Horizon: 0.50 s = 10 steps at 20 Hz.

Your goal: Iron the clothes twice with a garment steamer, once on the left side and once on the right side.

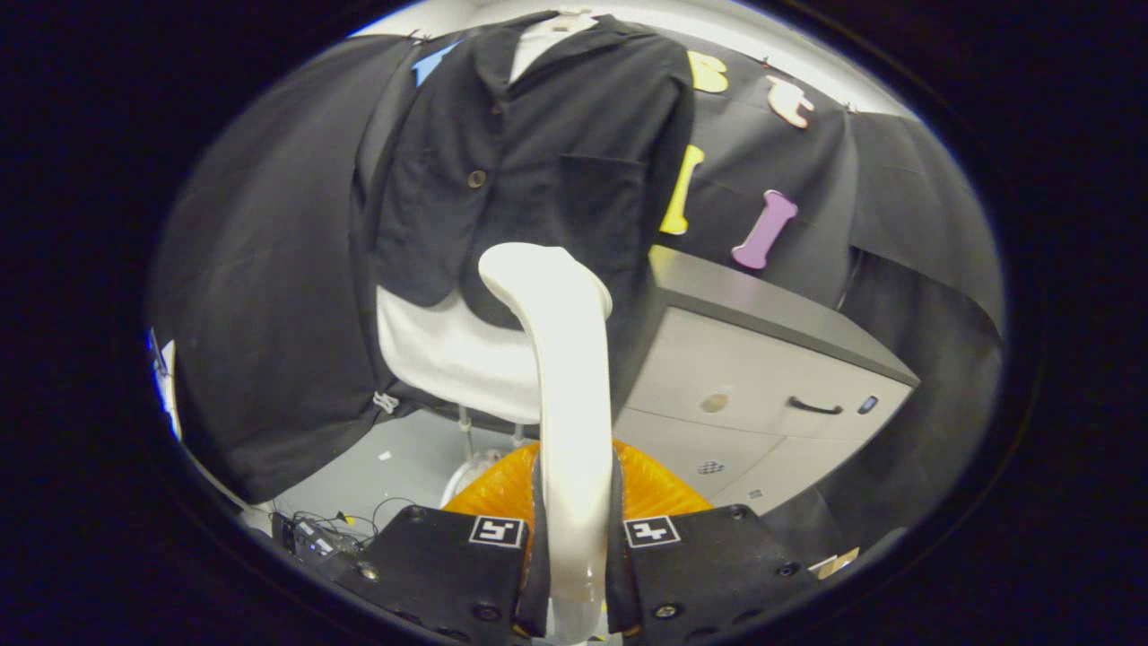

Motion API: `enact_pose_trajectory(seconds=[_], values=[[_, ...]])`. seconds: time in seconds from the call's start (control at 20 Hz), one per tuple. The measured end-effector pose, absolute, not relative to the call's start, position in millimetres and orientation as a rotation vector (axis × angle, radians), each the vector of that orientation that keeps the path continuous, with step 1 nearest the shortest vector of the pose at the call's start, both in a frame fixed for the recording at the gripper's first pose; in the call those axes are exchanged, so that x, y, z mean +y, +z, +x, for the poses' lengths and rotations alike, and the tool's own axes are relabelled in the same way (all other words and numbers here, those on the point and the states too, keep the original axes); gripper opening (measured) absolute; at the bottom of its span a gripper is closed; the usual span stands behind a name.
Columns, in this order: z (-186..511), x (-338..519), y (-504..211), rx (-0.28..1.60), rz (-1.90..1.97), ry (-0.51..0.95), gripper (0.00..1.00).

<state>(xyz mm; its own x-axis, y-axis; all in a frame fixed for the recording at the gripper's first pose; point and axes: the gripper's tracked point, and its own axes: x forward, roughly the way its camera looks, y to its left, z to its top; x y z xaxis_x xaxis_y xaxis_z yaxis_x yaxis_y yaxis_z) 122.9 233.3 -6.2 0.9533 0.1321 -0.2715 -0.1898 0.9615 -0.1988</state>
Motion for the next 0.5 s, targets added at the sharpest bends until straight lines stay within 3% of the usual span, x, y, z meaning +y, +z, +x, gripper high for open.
enact_pose_trajectory(seconds=[0.5], values=[[69.4, 86.9, 15.9, 0.256, -0.144, 0.091, 0.27]])
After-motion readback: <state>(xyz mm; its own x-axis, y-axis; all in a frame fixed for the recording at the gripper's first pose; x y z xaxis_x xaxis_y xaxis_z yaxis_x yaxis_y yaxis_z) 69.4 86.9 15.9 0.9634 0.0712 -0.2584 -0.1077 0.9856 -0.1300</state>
